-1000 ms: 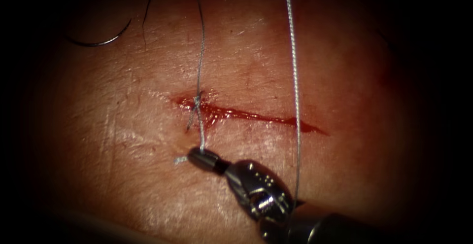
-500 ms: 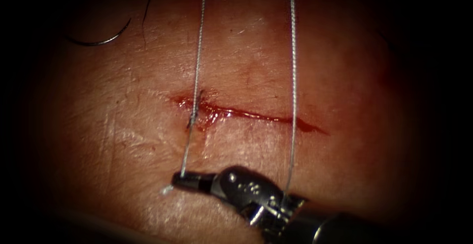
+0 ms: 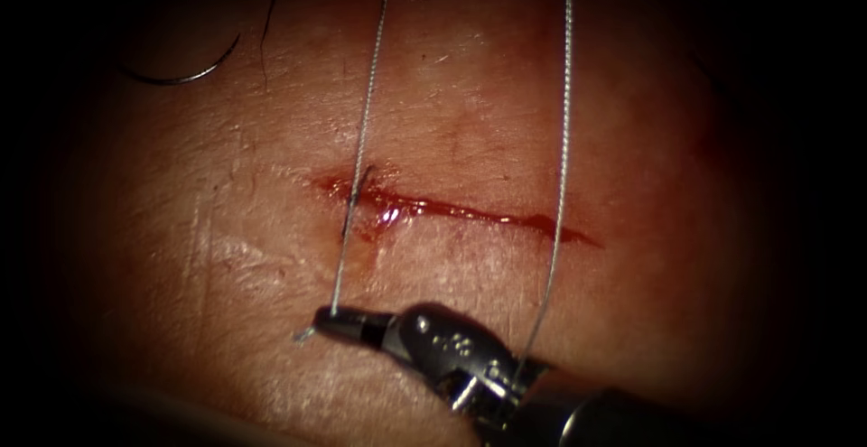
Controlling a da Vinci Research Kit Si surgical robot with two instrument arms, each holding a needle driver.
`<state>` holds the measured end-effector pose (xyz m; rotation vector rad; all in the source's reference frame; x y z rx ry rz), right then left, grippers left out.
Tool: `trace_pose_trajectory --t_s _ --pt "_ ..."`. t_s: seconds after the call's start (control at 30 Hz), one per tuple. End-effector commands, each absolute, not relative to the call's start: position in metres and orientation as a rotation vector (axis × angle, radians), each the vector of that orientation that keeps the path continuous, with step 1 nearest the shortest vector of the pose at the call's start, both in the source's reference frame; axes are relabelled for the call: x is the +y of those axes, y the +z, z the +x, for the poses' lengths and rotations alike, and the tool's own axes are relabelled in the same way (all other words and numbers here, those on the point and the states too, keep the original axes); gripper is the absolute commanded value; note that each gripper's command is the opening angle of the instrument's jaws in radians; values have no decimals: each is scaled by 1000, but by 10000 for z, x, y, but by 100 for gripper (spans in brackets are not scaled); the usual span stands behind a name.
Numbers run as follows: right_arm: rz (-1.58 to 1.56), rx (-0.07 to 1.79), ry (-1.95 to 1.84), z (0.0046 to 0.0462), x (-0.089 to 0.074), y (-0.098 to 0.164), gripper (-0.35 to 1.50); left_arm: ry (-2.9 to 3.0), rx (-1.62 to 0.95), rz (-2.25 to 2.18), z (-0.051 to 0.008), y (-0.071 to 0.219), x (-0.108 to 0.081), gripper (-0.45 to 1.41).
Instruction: Wound Closure
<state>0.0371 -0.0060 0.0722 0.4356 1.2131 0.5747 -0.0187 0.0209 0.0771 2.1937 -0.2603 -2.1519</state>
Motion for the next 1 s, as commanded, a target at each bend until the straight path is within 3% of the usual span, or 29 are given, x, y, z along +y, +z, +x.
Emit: trace_pose_trajectory --t_s 0.03,0.47,0.5,0.53,0.57,0.6,0.73,1.0 --pt "443 1215 572 384 -71 725 -35 -2155 -259 2191 -193 778 209 -45" --pt "528 1206 633 389 -69 723 -35 -2159 -260 2133 -203 788 197 -45" --pt "469 1199 670 388 -71 722 39 -2152 -251 2137 -200 783 191 -45" --pt "438 1192 690 386 -71 721 89 -2148 -245 2141 -198 780 188 -45" --pt "409 1184 708 383 -73 720 133 -2143 -239 2145 -195 777 185 -45" --pt "404 1183 710 376 -77 718 145 -2127 -229 2172 -187 765 179 -45" --pt "410 1146 684 344 -91 707 146 -2092 -193 2238 -166 732 171 -45" --pt "460 1027 644 237 -86 666 148 -2050 -189 2319 -147 653 147 -45"
